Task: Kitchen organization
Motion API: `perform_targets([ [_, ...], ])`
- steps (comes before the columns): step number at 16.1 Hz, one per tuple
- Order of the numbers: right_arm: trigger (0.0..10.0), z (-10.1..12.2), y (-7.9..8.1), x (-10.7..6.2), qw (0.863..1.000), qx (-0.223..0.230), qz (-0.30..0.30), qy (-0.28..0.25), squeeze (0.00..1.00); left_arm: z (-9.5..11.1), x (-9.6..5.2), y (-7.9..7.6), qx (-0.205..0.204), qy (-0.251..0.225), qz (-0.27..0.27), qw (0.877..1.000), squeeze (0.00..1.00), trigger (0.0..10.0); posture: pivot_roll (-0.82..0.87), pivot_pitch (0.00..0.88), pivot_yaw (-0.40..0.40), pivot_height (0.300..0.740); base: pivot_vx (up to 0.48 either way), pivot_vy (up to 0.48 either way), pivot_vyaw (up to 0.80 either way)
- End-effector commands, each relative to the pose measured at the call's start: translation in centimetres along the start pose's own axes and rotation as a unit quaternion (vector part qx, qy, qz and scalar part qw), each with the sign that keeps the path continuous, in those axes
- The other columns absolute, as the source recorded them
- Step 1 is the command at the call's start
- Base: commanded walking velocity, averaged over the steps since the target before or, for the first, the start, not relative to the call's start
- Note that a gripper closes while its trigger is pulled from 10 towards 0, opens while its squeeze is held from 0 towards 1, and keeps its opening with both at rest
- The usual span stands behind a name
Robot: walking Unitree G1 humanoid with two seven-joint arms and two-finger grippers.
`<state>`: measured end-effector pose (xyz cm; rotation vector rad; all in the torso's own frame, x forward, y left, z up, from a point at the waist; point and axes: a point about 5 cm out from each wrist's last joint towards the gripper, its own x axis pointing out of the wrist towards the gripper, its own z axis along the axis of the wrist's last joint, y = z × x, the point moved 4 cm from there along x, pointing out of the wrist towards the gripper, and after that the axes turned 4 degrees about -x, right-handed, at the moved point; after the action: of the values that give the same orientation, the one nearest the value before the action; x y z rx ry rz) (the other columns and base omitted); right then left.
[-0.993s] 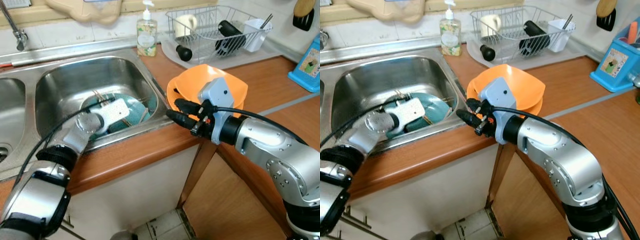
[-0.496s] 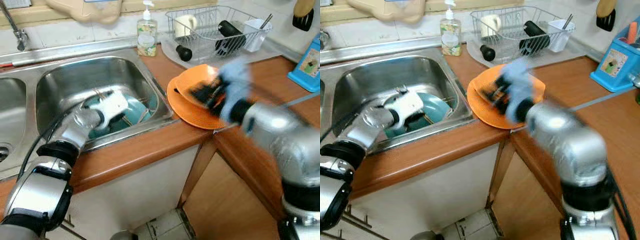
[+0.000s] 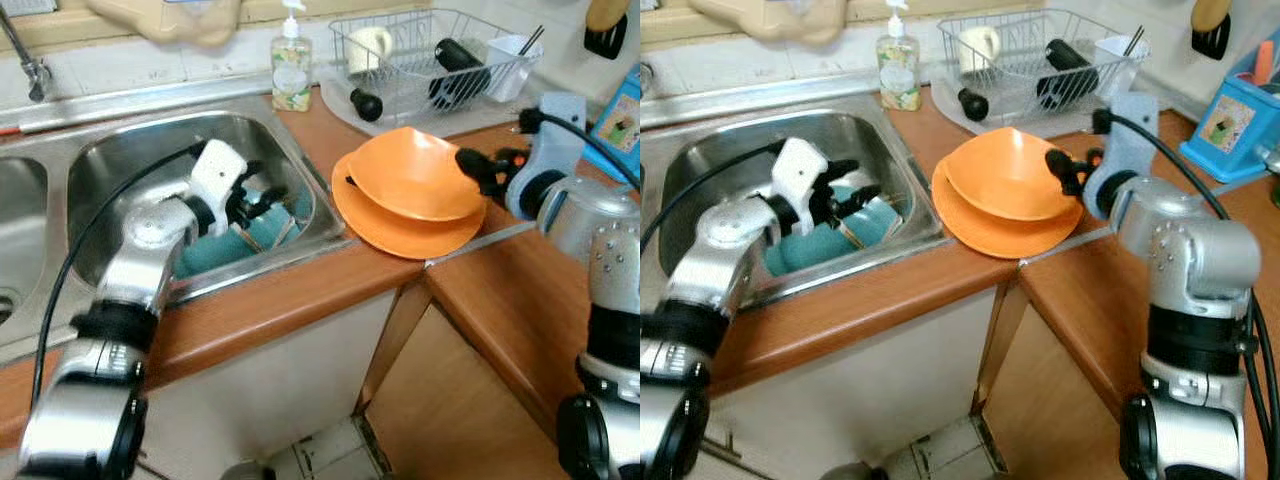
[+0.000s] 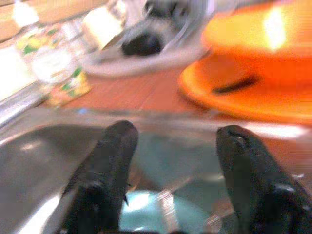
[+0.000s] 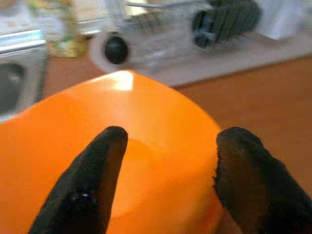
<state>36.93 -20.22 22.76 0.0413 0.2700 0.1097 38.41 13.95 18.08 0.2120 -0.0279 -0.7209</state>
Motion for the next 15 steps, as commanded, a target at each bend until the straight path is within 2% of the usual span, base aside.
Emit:
perform_targets([
  [1, 10.0, 0.5, -1.1, 0.0, 0.999, 0.024, -0.020, 0.006, 0.00, 1.7, -0.4, -1.0, -0.031, -0.038, -0.034, 0.998, 0.00, 10.0, -0.16, 0.000, 0.002, 0.740, 0.000, 0.000, 0.00],
  [2, 10.0, 0.2, -1.3, 0.2, 0.999, 0.047, -0.020, 0.017, 0.00, 2.2, -1.0, -2.1, -0.064, -0.052, -0.065, 0.994, 0.00, 10.0, -0.16, 0.000, 0.002, 0.740, 0.000, 0.000, 0.00],
  [4, 10.0, -0.5, -1.2, 0.6, 0.997, 0.073, -0.013, 0.038, 0.00, 2.2, -1.7, -3.5, -0.088, -0.050, -0.101, 0.990, 0.00, 10.0, -0.15, 0.000, -0.002, 0.740, 0.000, 0.000, 0.00],
  [8, 10.0, -2.0, 0.0, 1.4, 0.991, 0.111, 0.006, 0.077, 0.00, 2.1, -2.5, -4.9, -0.104, -0.037, -0.126, 0.986, 0.00, 10.0, -0.15, 0.000, -0.010, 0.740, 0.000, 0.000, 0.00],
  [9, 8.5, -2.3, 0.1, 1.5, 0.989, 0.119, 0.007, 0.082, 0.00, 2.2, -2.6, -5.0, -0.106, -0.036, -0.127, 0.985, 0.00, 10.0, -0.15, 0.000, -0.011, 0.740, 0.000, 0.000, 0.00],
  [10, 2.7, -3.1, 0.3, 1.7, 0.986, 0.135, 0.010, 0.095, 0.00, 2.3, -2.7, -5.3, -0.111, -0.033, -0.131, 0.985, 0.00, 10.0, -0.15, 0.000, -0.012, 0.740, 0.000, 0.000, 0.00],
  [11, 0.9, -3.4, 0.5, 1.7, 0.985, 0.142, 0.014, 0.102, 0.00, 2.3, -2.8, -5.4, -0.114, -0.030, -0.132, 0.984, 0.00, 10.0, -0.15, 0.000, -0.012, 0.740, 0.000, 0.000, 0.00],
  [13, 0.5, -3.8, 0.6, 1.7, 0.983, 0.148, 0.015, 0.111, 0.00, 2.3, -2.9, -5.6, -0.116, -0.026, -0.133, 0.984, 0.00, 10.0, -0.15, 0.000, -0.009, 0.740, 0.000, 0.000, 0.00],
  [15, 1.2, -3.9, 0.6, 1.7, 0.981, 0.159, 0.016, 0.109, 0.00, 2.2, -2.9, -5.7, -0.118, -0.023, -0.133, 0.984, 0.00, 10.0, -0.15, 0.000, -0.010, 0.740, 0.000, 0.000, 0.00],
])
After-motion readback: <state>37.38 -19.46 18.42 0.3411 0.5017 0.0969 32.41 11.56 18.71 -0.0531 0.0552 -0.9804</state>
